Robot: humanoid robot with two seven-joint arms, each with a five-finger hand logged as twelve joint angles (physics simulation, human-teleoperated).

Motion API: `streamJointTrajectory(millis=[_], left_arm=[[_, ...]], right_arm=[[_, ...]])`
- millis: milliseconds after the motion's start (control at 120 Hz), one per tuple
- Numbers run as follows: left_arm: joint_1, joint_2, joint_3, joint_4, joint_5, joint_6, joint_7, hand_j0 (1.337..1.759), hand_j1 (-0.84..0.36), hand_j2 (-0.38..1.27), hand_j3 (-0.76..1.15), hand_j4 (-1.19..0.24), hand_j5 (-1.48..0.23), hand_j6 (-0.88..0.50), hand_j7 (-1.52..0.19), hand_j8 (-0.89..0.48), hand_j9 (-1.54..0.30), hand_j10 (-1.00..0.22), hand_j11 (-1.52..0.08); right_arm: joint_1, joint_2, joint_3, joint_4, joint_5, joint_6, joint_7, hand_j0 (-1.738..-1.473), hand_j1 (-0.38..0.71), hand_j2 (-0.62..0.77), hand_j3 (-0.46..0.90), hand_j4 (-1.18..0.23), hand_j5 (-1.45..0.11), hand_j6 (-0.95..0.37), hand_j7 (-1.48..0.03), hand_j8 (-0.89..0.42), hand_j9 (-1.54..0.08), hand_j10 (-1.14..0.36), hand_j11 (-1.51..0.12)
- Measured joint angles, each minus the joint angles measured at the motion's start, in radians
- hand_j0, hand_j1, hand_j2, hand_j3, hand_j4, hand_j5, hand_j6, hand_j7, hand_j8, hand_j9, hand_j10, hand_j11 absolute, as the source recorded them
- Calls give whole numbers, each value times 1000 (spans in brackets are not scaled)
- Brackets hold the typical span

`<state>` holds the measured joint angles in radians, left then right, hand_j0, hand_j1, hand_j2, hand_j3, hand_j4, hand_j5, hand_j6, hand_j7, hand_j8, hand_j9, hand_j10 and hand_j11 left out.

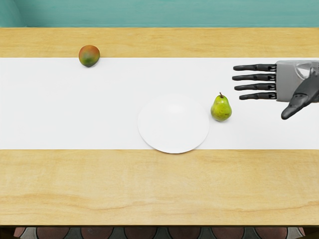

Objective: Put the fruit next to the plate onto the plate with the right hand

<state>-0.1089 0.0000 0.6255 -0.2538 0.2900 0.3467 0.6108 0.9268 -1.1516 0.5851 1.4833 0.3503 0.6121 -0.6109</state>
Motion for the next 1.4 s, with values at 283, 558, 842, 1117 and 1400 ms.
streamJointTrajectory(millis=[283, 558, 842, 1117, 1400], left_arm=[[0, 0, 0, 0, 0, 0, 0, 1658, 349, 0, 0, -1, 0, -1, 0, -1, 0, -1, 0], [0, 0, 0, 0, 0, 0, 0, 1658, 349, 0, 0, -1, 0, -1, 0, -1, 0, -1, 0], [0, 0, 0, 0, 0, 0, 0, 1658, 349, 0, 0, 0, 0, -1, 0, -1, 0, 0, 0], [0, 0, 0, 0, 0, 0, 0, 1658, 349, 0, 0, 0, 0, -1, 0, 0, 0, 0, 0], [0, 0, 0, 0, 0, 0, 0, 1658, 349, 0, 0, 0, 0, 0, 0, 0, 0, 0, 0]], right_arm=[[18, 45, -2, -26, -9, 0, 0, -1658, -314, -6, 0, -26, -38, -25, -38, -26, -38, -27, -38], [362, 159, -282, -74, -296, -42, 0, -1658, -313, -6, 0, -29, -39, -28, -39, -29, -39, -29, -39], [628, 313, -588, -120, -551, -311, 0, -1658, -313, -6, 0, -32, -40, -32, -39, -32, -39, -31, -39], [660, 454, -749, -87, -744, -611, 0, -1658, -308, -7, 0, -37, -45, -38, -45, -37, -45, -36, -45], [663, 523, -901, -16, -799, -849, 0, -1658, -255, -15, 0, -82, -103, -83, -103, -82, -103, -81, -103]])
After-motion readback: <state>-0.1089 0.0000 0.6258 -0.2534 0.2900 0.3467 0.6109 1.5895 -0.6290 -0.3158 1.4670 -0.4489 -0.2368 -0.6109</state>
